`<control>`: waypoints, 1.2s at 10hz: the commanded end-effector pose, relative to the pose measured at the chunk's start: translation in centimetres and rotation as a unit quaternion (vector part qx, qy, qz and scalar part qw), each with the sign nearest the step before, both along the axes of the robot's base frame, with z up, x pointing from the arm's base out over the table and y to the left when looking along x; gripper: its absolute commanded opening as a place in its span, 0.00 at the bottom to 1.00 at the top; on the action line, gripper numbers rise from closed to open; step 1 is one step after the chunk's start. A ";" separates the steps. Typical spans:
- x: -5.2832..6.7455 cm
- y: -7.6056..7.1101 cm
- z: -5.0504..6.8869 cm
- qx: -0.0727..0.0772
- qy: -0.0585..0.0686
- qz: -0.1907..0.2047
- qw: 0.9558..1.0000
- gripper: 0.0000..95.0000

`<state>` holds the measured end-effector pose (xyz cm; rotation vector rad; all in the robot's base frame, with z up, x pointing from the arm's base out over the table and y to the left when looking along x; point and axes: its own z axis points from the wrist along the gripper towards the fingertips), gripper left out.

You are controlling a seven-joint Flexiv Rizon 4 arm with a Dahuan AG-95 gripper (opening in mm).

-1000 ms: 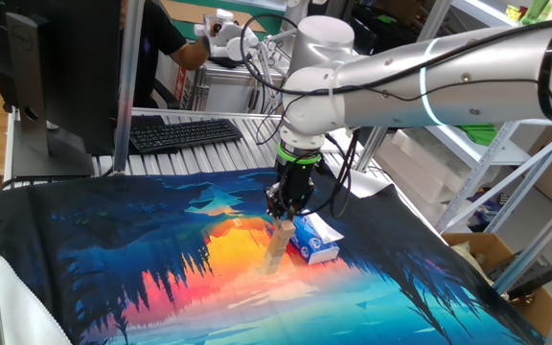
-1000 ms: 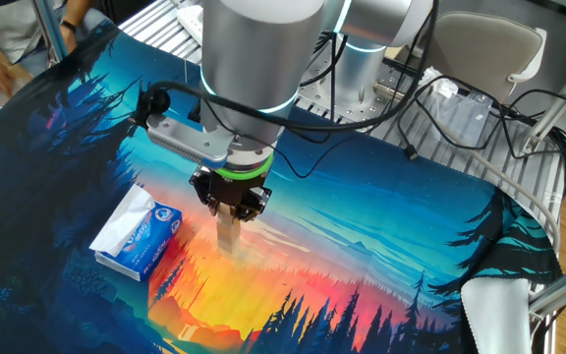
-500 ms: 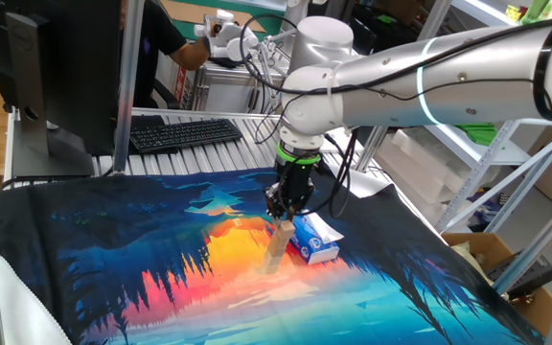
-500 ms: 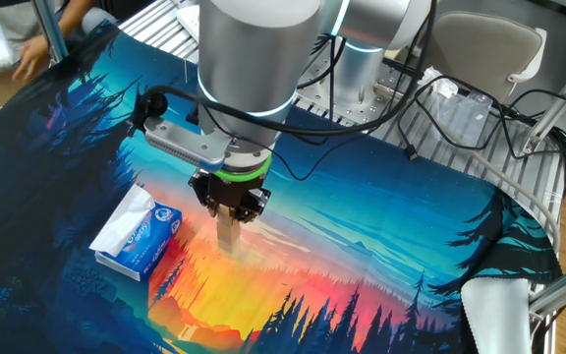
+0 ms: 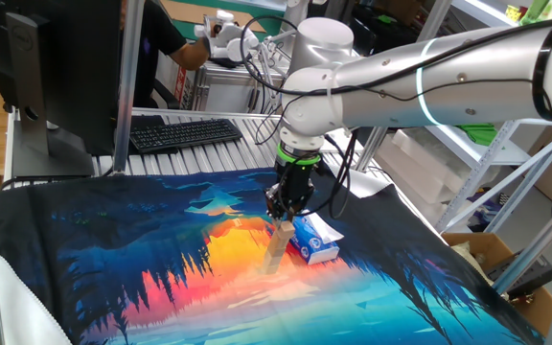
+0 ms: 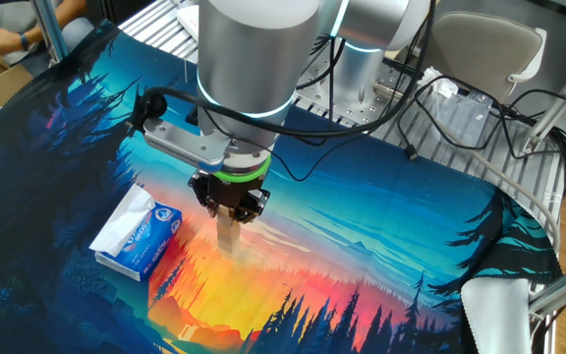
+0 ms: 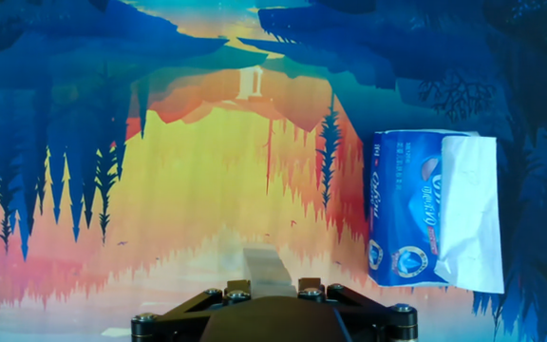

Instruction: Stack the blocks in a vertical line of five

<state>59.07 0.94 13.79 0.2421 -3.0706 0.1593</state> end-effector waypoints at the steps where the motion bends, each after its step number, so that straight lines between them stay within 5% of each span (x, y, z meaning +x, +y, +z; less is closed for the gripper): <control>1: -0.1 0.0 0.0 -0.001 -0.001 -0.001 1.000 0.00; 5: -0.1 0.0 -0.1 0.001 -0.002 -0.020 1.000 0.00; 6: -0.1 0.0 -0.1 0.001 -0.002 -0.025 1.000 0.20; 7: -0.1 0.0 -0.1 0.001 -0.003 -0.028 1.000 0.20; 8: -0.1 0.0 -0.1 0.001 -0.003 -0.035 0.999 0.40; 10: -0.1 0.0 -0.1 0.001 -0.004 -0.041 0.999 0.40; 11: 0.0 0.0 -0.1 0.001 -0.004 -0.043 0.999 0.60; 12: 0.0 0.0 -0.1 0.001 -0.004 -0.045 0.999 0.60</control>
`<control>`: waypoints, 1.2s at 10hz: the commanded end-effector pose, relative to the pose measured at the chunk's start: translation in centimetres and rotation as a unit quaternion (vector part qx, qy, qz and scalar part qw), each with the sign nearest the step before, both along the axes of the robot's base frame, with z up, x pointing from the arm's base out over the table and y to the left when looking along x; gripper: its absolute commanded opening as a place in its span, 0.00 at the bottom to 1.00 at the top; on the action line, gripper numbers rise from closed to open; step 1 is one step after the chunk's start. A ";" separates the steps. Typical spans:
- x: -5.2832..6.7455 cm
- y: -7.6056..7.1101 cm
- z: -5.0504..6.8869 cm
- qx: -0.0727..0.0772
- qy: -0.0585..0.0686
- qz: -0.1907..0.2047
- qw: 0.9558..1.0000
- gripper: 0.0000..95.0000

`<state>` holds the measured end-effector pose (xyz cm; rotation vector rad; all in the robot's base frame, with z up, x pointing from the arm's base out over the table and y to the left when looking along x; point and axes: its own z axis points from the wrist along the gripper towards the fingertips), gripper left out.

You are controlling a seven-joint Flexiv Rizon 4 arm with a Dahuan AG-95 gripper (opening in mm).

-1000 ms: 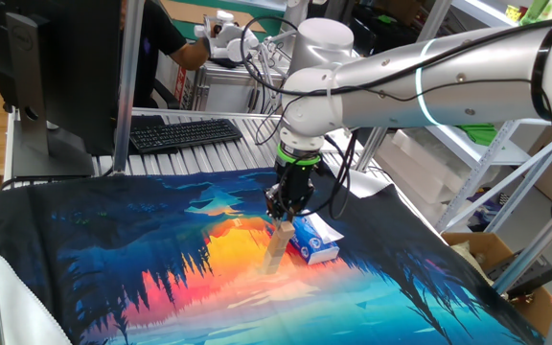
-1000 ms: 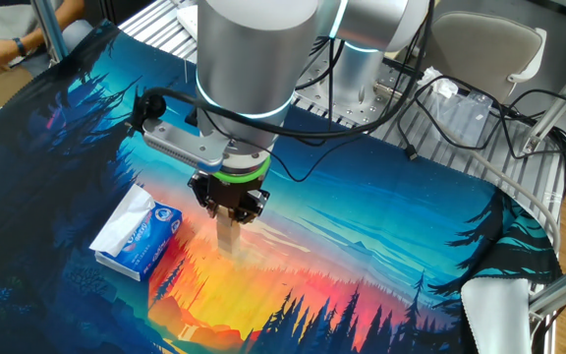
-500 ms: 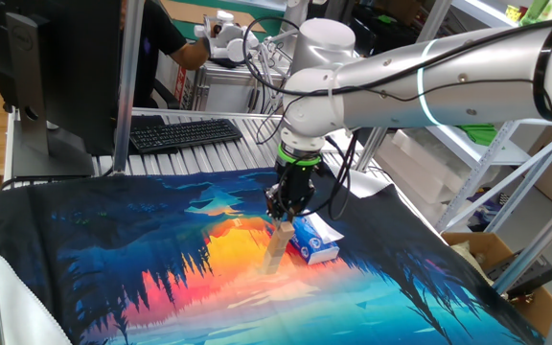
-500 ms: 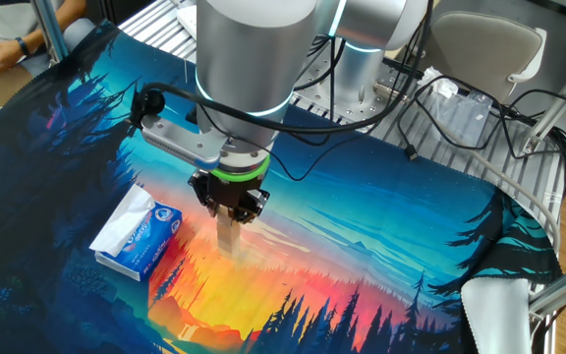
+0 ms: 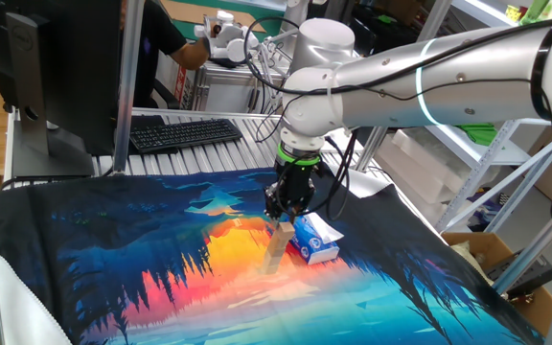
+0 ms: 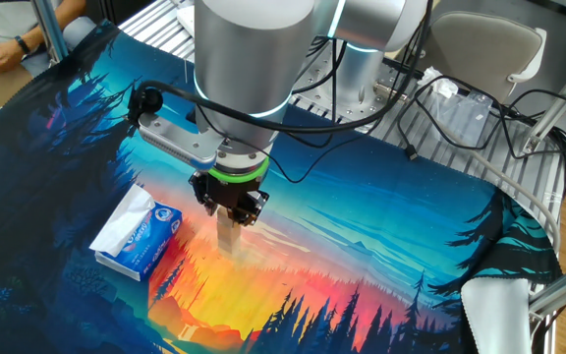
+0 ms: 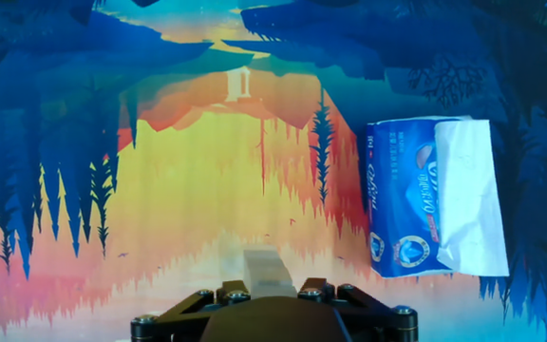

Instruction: Stack the blocks in a vertical line of five

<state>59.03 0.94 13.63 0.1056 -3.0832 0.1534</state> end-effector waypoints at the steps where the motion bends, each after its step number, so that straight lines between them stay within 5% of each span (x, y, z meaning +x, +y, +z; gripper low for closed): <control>1: 0.0 0.0 0.0 0.000 0.001 -0.002 1.000 0.60; 9: 0.8 -0.2 0.5 0.000 0.011 -0.025 1.000 0.60; 10: 0.9 -0.2 0.5 0.001 0.010 -0.026 1.000 0.80; 12: 0.9 -0.2 0.5 0.003 0.014 -0.032 0.999 0.80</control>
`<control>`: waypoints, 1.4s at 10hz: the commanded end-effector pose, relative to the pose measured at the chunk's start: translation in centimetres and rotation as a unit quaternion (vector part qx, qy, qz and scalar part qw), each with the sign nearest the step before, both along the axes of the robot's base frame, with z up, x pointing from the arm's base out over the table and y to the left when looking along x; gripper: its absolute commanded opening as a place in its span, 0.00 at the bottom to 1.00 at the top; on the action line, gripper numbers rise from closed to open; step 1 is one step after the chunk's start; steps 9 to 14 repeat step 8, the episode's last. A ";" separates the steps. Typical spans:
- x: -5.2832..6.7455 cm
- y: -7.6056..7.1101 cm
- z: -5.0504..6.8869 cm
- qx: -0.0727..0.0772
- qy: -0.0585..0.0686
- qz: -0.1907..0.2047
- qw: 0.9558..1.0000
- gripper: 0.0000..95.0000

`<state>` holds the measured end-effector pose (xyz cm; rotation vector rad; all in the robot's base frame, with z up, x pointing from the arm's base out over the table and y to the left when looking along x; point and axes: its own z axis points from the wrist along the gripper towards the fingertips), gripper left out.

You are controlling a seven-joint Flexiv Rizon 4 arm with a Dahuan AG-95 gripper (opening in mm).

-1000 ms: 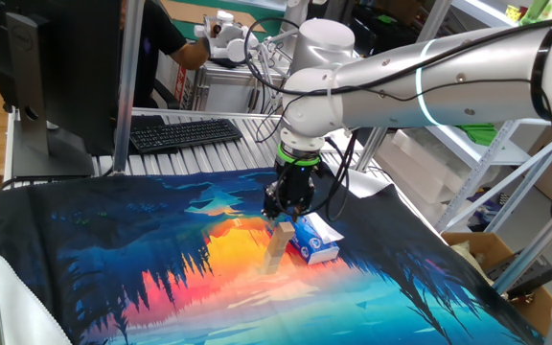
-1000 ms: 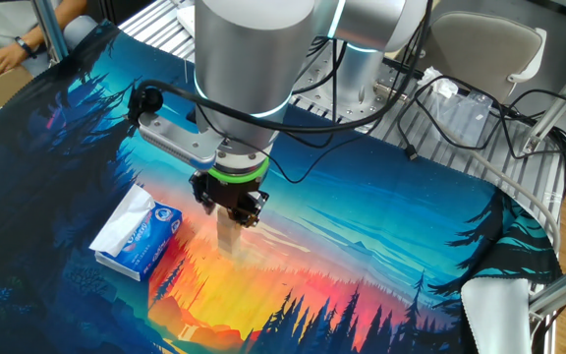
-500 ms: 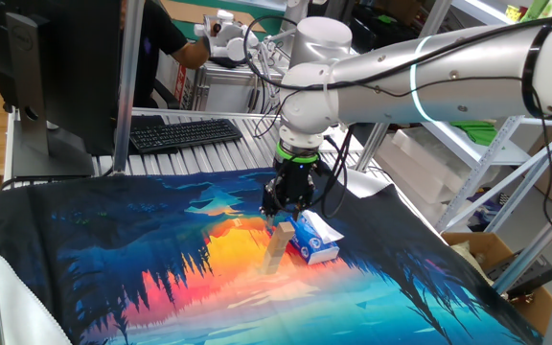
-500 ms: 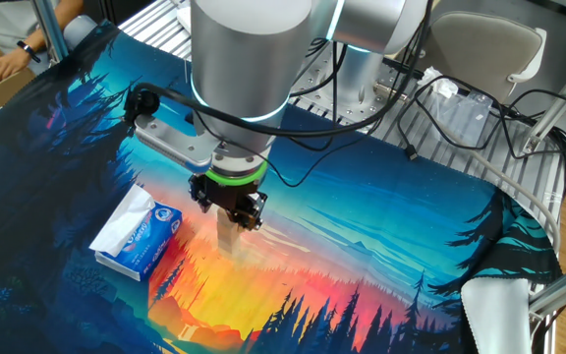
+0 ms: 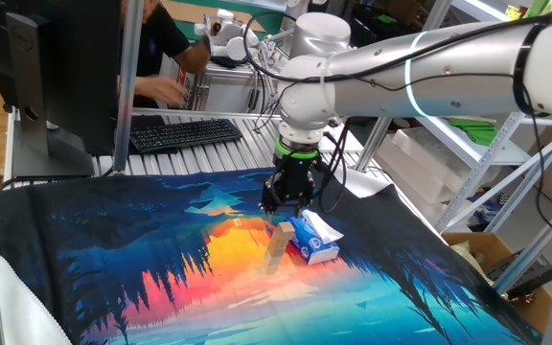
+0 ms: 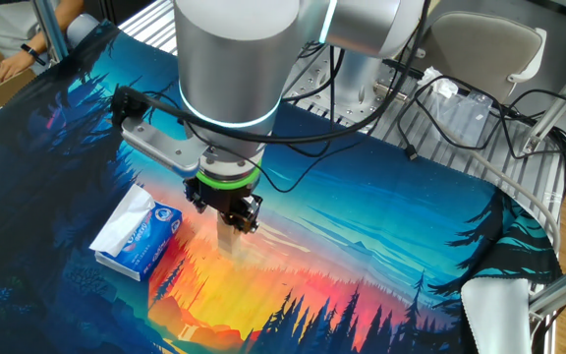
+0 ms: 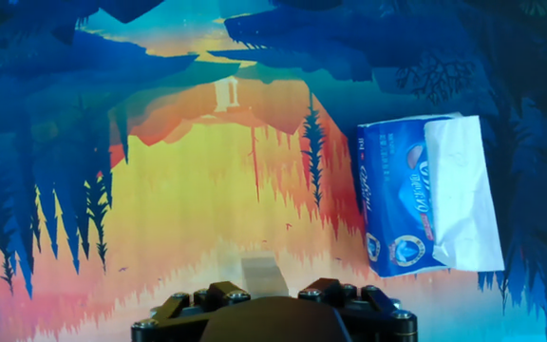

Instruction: Stack the blocks in a vertical line of five

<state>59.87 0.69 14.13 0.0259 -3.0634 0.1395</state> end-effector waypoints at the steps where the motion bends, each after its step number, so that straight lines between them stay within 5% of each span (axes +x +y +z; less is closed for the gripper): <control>1: 0.0 0.0 0.0 -0.003 0.007 -0.012 1.000 0.80; 5: 0.1 0.0 0.0 -0.006 0.016 -0.026 1.000 0.80; 14: 0.1 0.0 0.0 -0.008 0.017 -0.025 0.999 0.80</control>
